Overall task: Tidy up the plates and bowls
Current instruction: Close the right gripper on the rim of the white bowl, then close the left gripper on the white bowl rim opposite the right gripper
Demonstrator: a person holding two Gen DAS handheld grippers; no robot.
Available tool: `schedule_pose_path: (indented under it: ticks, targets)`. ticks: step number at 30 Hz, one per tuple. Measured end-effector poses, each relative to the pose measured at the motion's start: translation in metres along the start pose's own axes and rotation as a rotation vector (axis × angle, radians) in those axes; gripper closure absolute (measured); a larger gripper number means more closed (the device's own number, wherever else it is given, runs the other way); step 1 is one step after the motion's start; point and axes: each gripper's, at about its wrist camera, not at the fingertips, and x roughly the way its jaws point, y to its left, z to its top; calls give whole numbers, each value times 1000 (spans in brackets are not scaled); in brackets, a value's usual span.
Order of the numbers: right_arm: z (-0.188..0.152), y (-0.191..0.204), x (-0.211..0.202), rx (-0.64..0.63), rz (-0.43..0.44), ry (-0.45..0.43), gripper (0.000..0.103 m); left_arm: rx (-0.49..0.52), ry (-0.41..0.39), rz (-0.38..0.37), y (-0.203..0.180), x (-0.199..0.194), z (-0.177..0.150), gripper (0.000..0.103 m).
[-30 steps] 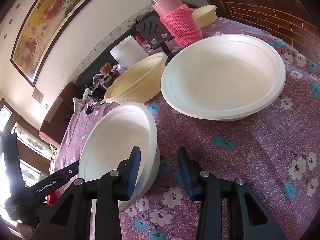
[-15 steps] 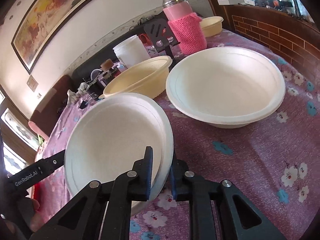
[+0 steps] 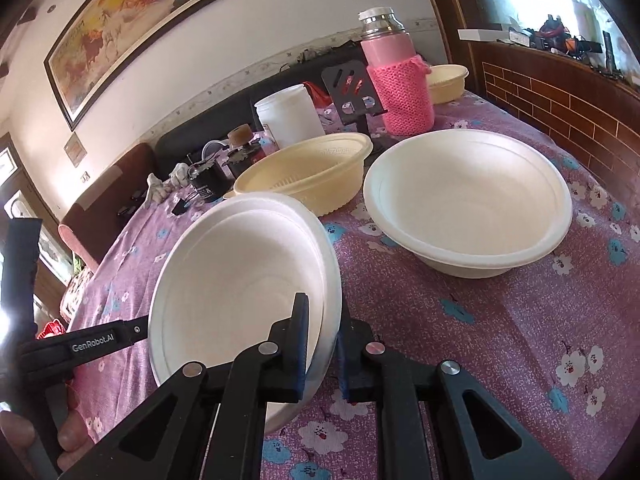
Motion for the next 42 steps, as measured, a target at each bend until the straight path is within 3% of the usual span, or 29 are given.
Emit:
schedule_pose_path:
  ticks: [4,12,18,20,21,24,25,29,34,42]
  targets:
    - [0,-1,-1,2,5,2,91,13,-17,11,-2,-2,-1,103]
    - [0,-1,-2,27,50,12,92,22,-45,18,0,-8,-3,103]
    - [-2,5,-2,14,54,18,93,12,34,-81,2,0,-5,103]
    - [-2,4,0,24,61,24,93,-2,49,-119,5,-1,-2,96]
    - [-1,2,1,34,60,30,93,-4,48,-118,7,-2,0,88]
    - [-1,-5,5,66,58,53,93,-12,41,-73,13,-4,4,50]
    - [0,-7,7,74,55,57,93,-30,42,-86,17,-4,7,44]
    - [0,-12,12,105,77,87,93,-68,65,-142,25,-7,13,43]
    - [1,-10,12,93,80,82,92,-55,51,-107,26,-15,14,34]
    - [1,-4,7,61,66,57,92,12,52,55,16,-9,11,30]
